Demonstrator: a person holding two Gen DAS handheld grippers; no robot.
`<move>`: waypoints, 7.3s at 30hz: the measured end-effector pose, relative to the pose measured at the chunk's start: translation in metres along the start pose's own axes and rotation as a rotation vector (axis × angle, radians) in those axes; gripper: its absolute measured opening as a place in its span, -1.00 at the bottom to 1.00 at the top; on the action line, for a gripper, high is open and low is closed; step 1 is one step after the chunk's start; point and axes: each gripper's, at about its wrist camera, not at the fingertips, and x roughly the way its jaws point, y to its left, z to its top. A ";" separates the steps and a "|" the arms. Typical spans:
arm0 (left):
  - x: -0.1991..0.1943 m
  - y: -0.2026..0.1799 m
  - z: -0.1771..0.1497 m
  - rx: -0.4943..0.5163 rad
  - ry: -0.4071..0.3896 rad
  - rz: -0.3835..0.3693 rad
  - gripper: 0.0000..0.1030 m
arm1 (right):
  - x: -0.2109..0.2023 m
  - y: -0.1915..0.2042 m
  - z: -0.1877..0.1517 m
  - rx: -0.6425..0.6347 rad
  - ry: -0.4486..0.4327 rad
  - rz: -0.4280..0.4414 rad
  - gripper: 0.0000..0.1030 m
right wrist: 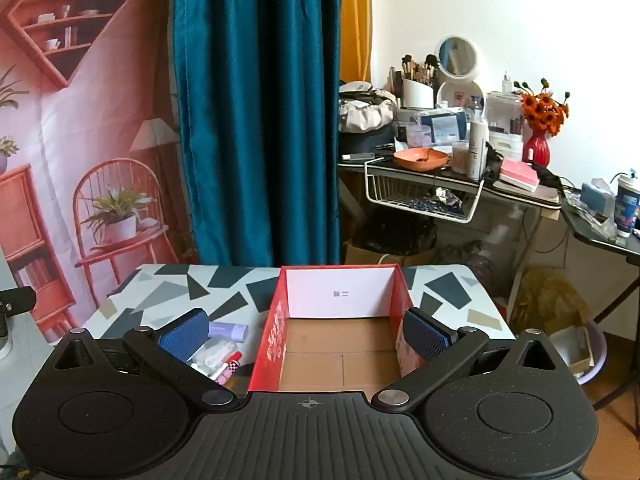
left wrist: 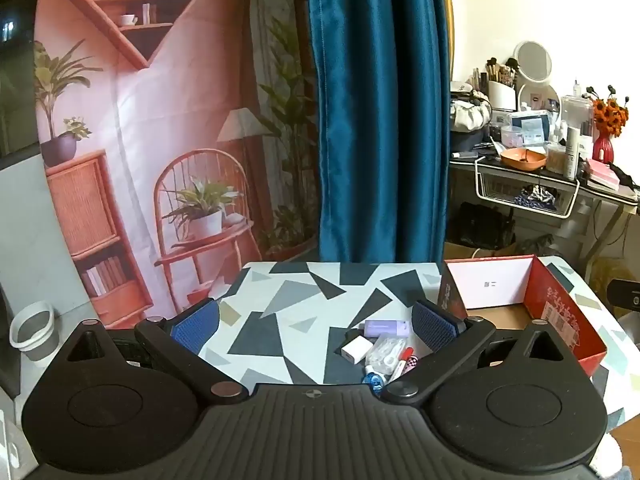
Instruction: Organize rigid objects
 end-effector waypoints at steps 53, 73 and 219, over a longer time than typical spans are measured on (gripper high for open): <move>0.001 0.001 -0.001 -0.011 0.004 -0.013 1.00 | 0.000 0.002 0.000 0.004 0.001 -0.010 0.99; 0.001 0.002 -0.001 -0.014 0.009 -0.017 1.00 | -0.001 0.003 0.000 0.003 0.002 -0.012 0.99; 0.290 -0.029 -0.117 -0.128 0.503 -0.271 -0.30 | 0.253 -0.151 -0.104 0.126 0.223 -0.160 -0.75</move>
